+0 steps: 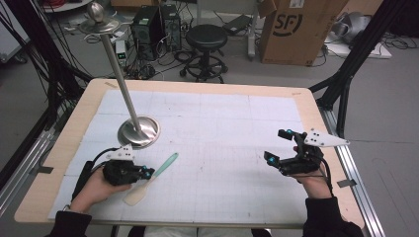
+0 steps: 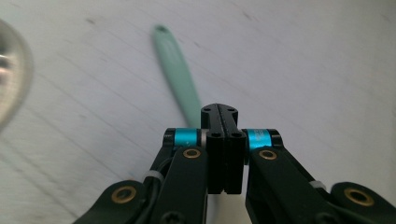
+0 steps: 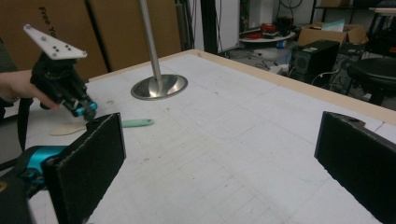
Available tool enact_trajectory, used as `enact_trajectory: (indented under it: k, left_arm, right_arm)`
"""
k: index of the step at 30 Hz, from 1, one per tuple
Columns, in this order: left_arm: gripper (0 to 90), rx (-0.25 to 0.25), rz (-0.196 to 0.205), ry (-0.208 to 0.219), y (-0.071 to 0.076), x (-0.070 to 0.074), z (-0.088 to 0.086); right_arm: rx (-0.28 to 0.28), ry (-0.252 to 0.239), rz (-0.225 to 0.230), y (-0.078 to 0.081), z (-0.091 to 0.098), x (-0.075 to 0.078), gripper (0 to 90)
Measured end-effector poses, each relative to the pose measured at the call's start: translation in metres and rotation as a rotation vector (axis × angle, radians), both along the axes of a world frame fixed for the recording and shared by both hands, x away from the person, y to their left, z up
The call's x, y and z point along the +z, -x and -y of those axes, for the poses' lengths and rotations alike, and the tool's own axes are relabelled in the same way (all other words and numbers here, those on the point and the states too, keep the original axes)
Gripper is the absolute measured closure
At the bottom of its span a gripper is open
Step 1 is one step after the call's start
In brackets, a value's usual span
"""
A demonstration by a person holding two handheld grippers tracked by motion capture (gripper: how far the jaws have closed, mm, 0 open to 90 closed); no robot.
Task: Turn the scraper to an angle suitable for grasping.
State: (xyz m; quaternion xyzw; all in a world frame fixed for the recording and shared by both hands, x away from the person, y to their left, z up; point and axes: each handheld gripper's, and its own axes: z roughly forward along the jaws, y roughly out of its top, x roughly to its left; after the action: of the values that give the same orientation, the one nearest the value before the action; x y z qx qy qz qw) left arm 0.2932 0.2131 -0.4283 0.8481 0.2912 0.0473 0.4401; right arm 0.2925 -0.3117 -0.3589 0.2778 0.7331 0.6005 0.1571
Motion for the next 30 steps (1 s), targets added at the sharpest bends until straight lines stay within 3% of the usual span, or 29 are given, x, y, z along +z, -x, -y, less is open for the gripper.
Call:
enact_trajectory:
  k: [2, 5, 7, 9, 14, 18, 21, 26, 30]
  left_arm:
    - [89.8, 0.087, 0.014, 0.005, -0.007, 0.001, 0.002]
    - [89.7, 0.259, 0.01, -0.015, -0.02, -0.001, 0.008]
    - [89.8, 0.277, 0.018, -0.003, -0.026, -0.002, 0.011]
    - [89.8, 0.243, 0.031, 0.005, -0.028, -0.004, 0.018]
    - [89.9, 0.191, 0.026, -0.082, -0.038, -0.013, 0.034]
    - [89.8, 0.172, 0.032, -0.12, -0.043, -0.013, 0.044]
    - [89.9, 0.135, 0.046, -0.133, -0.039, -0.013, 0.049]
    - [89.9, 0.073, 0.108, -0.187, -0.031, -0.012, 0.057]
    - [89.9, -0.004, 0.111, -0.175, -0.025, -0.012, 0.062]
  right_arm:
    - [0.0, 0.001, 0.001, 0.0, 0.0, 0.0, 0.8]
    - [0.0, -0.003, 0.003, -0.001, 0.0, 0.0, 0.8]
    - [0.003, 0.0, 0.004, -0.001, -0.001, 0.0, 0.8]
    - [0.008, 0.003, 0.001, -0.002, -0.002, -0.001, 0.8]
    - [0.01, 0.006, -0.005, -0.003, -0.003, -0.002, 0.8]
    - [0.012, 0.001, -0.003, -0.003, -0.002, -0.001, 0.8]
    - [0.009, 0.0, -0.004, -0.004, -0.001, -0.001, 0.8]
    - [0.013, 0.0, -0.006, -0.004, -0.001, -0.001, 0.8]
    - [0.008, -0.005, -0.008, -0.004, 0.001, -0.001, 0.8]
